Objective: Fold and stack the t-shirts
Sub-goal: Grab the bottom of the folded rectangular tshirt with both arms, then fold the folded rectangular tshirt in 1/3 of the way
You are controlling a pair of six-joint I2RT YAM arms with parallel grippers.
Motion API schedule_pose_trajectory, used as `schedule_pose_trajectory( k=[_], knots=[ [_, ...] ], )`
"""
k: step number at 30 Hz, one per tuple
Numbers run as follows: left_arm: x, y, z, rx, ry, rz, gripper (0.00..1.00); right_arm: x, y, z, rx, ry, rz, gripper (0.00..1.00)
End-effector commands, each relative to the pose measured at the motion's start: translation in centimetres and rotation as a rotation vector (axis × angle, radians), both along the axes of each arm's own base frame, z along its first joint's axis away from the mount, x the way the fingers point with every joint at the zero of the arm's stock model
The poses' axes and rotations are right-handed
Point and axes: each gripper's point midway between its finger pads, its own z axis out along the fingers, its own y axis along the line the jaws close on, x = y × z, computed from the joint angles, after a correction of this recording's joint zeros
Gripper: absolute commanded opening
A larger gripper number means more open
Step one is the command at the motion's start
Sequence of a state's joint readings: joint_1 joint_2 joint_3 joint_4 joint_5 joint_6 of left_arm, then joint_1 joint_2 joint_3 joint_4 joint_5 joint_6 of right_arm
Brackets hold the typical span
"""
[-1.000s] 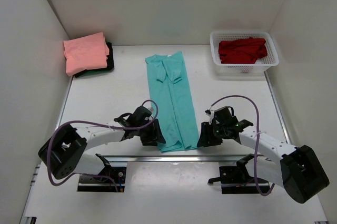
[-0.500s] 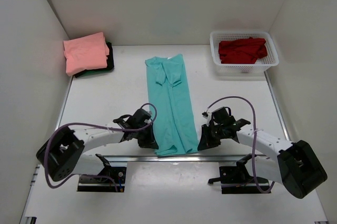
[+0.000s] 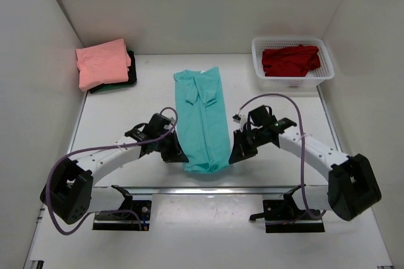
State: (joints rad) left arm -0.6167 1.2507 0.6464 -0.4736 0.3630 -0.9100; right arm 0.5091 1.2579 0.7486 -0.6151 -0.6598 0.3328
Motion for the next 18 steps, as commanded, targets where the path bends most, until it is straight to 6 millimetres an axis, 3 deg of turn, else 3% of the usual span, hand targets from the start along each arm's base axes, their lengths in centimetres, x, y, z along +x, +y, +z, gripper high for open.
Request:
schedule_pose_trajectory(
  k=[1,3,4,6,10,12,13,14,15,18],
  knots=[
    [3.9,0.4,2.4,-0.062,-0.073,0.039,0.00,4.0,0.0,2.4,0.003,-0.096,0.019,0.00],
    [7.1,1.5,3.1,-0.067,-0.117,0.100,0.02,6.3,-0.2,2.3,-0.040,-0.102,0.003,0.00],
    [7.7,2.0,2.4,-0.050,-0.094,0.111,0.02,8.0,-0.1,2.7,-0.050,-0.114,-0.010,0.00],
    [10.3,2.1,2.8,-0.036,-0.111,0.103,0.09,10.4,0.5,4.1,-0.034,-0.141,-0.011,0.00],
    [15.0,1.6,4.0,-0.036,-0.144,0.118,0.08,13.9,0.8,3.2,-0.048,-0.102,-0.038,0.00],
    [16.5,1.4,3.3,-0.037,-0.132,0.133,0.09,15.5,0.8,3.4,-0.042,-0.106,-0.055,0.00],
    [17.5,1.3,4.0,-0.055,-0.147,0.143,0.09,16.5,0.9,3.3,-0.044,-0.111,-0.064,0.00],
    [17.8,1.4,3.2,-0.048,-0.130,0.148,0.09,17.3,1.1,3.8,-0.032,-0.122,-0.067,0.00],
    [18.8,1.6,3.5,-0.054,-0.137,0.159,0.09,17.3,1.2,2.7,-0.044,-0.088,-0.062,0.01],
    [20.2,2.6,3.3,-0.029,-0.136,0.185,0.09,19.6,1.4,3.4,-0.034,-0.111,-0.078,0.00]
  ],
)
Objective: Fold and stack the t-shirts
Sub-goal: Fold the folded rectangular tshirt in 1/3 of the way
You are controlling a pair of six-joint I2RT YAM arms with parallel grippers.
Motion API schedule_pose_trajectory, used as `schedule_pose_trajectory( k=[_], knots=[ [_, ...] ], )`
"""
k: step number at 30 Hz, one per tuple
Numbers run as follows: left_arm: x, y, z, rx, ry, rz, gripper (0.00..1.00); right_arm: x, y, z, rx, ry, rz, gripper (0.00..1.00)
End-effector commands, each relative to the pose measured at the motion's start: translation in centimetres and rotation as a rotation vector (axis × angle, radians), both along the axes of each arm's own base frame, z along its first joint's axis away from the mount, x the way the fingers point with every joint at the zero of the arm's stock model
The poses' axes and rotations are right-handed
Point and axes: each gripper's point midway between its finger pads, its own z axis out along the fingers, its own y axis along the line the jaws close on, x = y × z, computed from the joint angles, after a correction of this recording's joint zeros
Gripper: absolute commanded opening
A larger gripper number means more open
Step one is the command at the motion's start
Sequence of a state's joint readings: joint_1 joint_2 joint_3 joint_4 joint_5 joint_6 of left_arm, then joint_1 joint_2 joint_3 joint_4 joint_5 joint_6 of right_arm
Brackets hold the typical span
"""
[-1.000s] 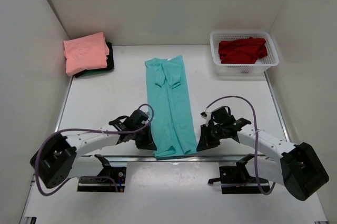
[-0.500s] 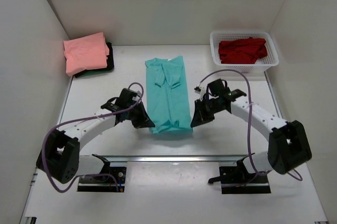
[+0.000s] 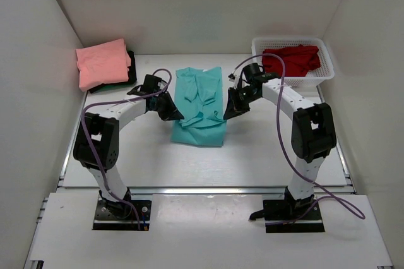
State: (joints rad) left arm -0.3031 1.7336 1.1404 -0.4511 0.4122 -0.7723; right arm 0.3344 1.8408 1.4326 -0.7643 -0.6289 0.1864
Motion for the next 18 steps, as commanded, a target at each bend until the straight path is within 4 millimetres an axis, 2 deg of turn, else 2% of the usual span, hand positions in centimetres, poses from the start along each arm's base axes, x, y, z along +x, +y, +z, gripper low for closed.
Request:
schedule_pose_trajectory(
  k=[1,3,4,6,10,12,14,15,16,18],
  knots=[
    [2.4,1.3,1.9,-0.004,-0.059,0.019,0.09,2.4,0.5,1.0,0.013,-0.039,0.005,0.00],
    [2.7,2.0,1.8,0.003,-0.053,0.042,0.09,3.7,0.6,1.8,0.019,-0.062,-0.002,0.00],
    [3.0,2.8,1.7,0.010,-0.052,0.058,0.09,4.2,0.4,1.3,0.007,-0.058,-0.009,0.00],
    [3.3,3.4,1.8,0.005,-0.062,0.071,0.09,5.3,0.5,1.8,0.007,-0.082,-0.024,0.00],
    [4.1,3.3,1.4,-0.024,-0.059,0.086,0.09,6.7,0.3,1.1,0.013,-0.064,-0.043,0.00],
    [4.5,2.8,1.3,-0.031,-0.059,0.079,0.09,8.1,0.2,1.1,0.010,-0.084,-0.052,0.00],
    [5.8,2.7,1.5,-0.035,-0.078,0.087,0.10,9.2,0.4,0.8,0.015,-0.086,-0.057,0.00],
    [6.3,2.8,0.9,-0.038,-0.068,0.096,0.15,9.8,0.7,1.2,0.023,-0.104,-0.058,0.00],
    [7.2,2.8,1.3,-0.044,-0.083,0.100,0.23,10.5,0.7,1.0,0.024,-0.109,-0.061,0.04],
    [9.1,2.9,1.8,-0.066,-0.125,0.116,0.31,11.7,0.8,0.4,0.015,-0.119,-0.074,0.06]
  ],
)
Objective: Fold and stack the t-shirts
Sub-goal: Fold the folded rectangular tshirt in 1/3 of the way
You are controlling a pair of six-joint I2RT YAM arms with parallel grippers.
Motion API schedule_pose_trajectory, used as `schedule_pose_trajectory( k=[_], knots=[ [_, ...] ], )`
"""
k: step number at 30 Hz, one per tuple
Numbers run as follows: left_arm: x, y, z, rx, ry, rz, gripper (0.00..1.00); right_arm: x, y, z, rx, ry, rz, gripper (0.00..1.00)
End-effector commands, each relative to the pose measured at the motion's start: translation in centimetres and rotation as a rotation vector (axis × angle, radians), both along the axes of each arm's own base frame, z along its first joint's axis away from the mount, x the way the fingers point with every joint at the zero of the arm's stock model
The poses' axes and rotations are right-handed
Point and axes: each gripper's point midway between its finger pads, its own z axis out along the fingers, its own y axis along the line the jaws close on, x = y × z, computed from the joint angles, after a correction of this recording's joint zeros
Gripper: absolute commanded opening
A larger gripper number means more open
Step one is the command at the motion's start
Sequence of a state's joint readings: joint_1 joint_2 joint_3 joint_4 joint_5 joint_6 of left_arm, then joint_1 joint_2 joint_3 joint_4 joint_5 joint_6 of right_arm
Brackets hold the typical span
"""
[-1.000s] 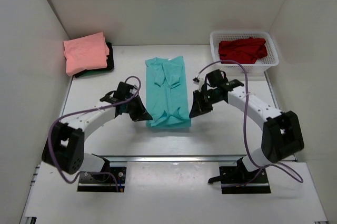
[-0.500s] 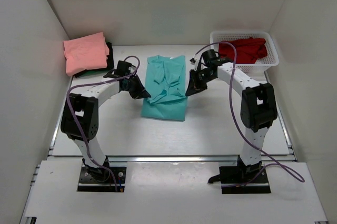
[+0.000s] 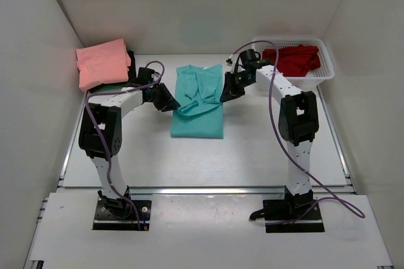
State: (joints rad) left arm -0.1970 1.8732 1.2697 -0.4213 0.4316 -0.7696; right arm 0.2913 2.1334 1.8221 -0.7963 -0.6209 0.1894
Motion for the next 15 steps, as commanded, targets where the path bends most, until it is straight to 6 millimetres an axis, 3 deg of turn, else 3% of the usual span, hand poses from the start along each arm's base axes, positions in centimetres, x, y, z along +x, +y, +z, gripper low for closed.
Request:
schedule_pose_trajectory(
  k=[1,3,4,8,10,11,12,15],
  knots=[
    [4.4,-0.2,2.9,-0.064,-0.141,0.024,0.37,3.2,-0.3,1.1,-0.015,-0.082,-0.044,0.07],
    [5.9,0.1,3.2,-0.118,-0.165,0.061,0.46,4.5,-0.5,1.4,-0.035,-0.123,-0.081,0.15],
    [6.9,0.1,4.1,-0.155,-0.204,0.081,0.45,5.2,-0.8,1.9,-0.046,-0.163,-0.099,0.19],
    [7.3,1.0,4.8,-0.227,-0.216,0.154,0.42,6.0,-2.2,2.4,-0.098,-0.220,-0.171,0.28],
    [6.0,1.3,3.8,-0.213,-0.185,0.158,0.44,5.5,-2.4,4.0,-0.097,-0.272,-0.199,0.33],
    [5.5,1.4,4.3,-0.213,-0.196,0.154,0.45,4.7,-3.1,2.7,-0.110,-0.241,-0.211,0.33],
    [4.4,1.5,3.4,-0.207,-0.172,0.154,0.45,4.6,-3.4,3.8,-0.096,-0.273,-0.224,0.35],
    [1.6,1.5,3.2,-0.211,-0.161,0.143,0.44,1.4,-4.7,1.5,-0.110,-0.213,-0.233,0.35]
  ],
)
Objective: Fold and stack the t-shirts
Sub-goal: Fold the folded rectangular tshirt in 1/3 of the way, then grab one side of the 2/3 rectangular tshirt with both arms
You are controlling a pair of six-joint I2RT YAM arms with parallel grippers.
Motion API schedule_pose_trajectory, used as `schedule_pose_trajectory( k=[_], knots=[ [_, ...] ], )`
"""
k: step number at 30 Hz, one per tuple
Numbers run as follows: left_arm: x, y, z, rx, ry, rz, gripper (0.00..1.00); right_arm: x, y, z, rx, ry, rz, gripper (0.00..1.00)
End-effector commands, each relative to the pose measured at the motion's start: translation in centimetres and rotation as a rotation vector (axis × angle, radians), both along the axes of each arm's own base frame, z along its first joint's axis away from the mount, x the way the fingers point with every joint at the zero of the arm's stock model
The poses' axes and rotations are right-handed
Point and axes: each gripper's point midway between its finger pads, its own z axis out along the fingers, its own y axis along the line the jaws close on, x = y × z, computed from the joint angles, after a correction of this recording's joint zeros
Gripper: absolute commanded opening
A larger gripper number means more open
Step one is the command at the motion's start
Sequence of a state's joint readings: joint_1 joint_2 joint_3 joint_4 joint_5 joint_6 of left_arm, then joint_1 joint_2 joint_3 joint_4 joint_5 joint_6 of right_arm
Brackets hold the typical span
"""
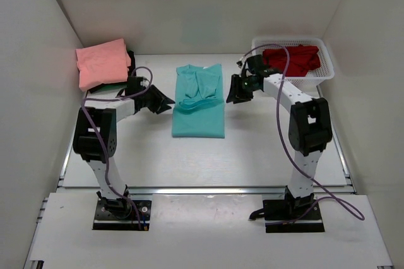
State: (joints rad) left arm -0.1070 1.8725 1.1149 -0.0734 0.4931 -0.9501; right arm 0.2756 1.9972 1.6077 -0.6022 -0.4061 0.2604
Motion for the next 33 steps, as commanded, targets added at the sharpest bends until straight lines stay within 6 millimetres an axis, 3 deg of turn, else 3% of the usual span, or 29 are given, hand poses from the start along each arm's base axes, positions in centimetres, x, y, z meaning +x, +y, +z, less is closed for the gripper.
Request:
schedule_pose_trajectory(
  k=[1,7,9,15,20,24,28,33],
  knots=[
    [-2.8,-0.9,2.2,-0.035,-0.043,-0.035,0.45,-0.4,-1.3,2.9,0.013,-0.109,-0.052,0.35],
    [-7.3,0.3,0.3,0.234,0.013,-0.095,0.49,-6.2,-1.0,-0.2,0.010,-0.036,-0.042,0.37],
    [-9.0,0.9,-0.7,0.340,0.049,-0.111,0.50,-7.8,0.0,-1.2,0.002,-0.018,-0.023,0.41],
    [-11.6,2.0,-3.1,0.415,0.115,-0.084,0.52,-10.0,2.2,-3.8,0.023,0.064,0.006,0.44],
    [-12.7,1.8,-4.3,0.458,0.139,-0.094,0.52,-10.8,3.5,-5.3,0.037,0.118,0.008,0.44],
    [-12.8,1.3,-5.0,0.440,0.134,-0.091,0.51,-11.7,3.3,-6.6,-0.001,0.148,-0.021,0.44],
    [-12.1,0.1,-4.8,0.419,0.114,-0.095,0.52,-12.1,2.9,-7.4,-0.003,0.175,-0.047,0.44],
    [-11.9,-0.6,-5.5,0.406,0.132,-0.090,0.52,-12.5,3.9,-8.3,-0.005,0.209,-0.033,0.43]
  ],
)
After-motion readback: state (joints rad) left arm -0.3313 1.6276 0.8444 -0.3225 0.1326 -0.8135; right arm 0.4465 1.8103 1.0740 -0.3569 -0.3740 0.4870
